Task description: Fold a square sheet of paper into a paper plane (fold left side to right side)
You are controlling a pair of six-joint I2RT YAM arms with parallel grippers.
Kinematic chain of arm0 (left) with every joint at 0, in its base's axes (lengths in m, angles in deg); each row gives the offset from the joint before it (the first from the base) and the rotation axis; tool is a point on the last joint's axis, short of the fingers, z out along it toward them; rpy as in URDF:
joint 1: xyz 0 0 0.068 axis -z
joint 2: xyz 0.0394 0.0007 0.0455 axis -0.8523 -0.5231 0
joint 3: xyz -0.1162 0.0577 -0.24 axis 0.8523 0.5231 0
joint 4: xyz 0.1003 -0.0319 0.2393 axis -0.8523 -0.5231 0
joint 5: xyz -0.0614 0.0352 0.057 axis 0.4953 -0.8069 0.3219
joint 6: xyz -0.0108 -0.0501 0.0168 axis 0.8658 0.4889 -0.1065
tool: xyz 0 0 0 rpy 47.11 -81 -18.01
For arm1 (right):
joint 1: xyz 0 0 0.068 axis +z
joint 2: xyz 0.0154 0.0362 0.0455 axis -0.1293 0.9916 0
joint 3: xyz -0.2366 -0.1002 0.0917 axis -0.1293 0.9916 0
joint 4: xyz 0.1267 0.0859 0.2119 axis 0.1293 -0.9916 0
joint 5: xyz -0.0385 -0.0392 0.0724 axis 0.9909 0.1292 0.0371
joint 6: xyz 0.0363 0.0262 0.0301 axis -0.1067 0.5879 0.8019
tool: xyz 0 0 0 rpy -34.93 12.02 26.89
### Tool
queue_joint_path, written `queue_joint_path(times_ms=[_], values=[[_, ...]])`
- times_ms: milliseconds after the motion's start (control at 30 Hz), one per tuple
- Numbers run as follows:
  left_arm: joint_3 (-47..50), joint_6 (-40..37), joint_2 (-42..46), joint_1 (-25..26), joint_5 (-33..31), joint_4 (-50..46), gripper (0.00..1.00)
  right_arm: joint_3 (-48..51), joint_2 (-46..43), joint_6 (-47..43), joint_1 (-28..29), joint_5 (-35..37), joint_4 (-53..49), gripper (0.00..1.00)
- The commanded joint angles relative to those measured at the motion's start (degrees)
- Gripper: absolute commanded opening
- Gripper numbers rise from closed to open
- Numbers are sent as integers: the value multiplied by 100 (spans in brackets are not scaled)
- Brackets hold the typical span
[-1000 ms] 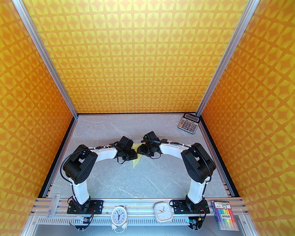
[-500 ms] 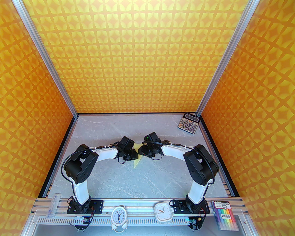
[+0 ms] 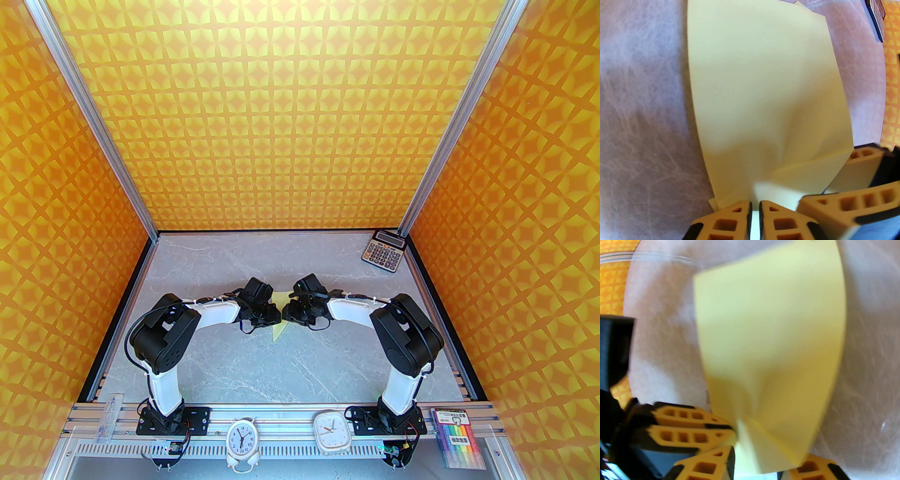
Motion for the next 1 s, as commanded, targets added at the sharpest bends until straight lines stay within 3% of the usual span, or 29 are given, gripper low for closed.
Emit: queue_joint_path(times_ms=[0, 167, 300, 400, 633, 967], values=[[17, 18, -206, 39, 15, -33, 14, 75, -402, 47, 25, 136, 18, 37], [-54, 4, -283, 53, 15, -133, 13, 367, -800, 211, -90, 314, 220, 38], [-109, -1, -347, 57, 15, -240, 12, 630, -921, 289, -216, 209, 404, 12], [-139, 9, -362, 61, 13, -267, 8, 874, -891, 384, -217, 129, 580, 6], [-147, 23, -409, 61, 7, -311, 8, 1209, -703, 578, -208, -6, 1051, 4], [-160, 6, -409, 79, 15, -338, 8, 781, 8, 817, -182, -547, 1763, 4]])
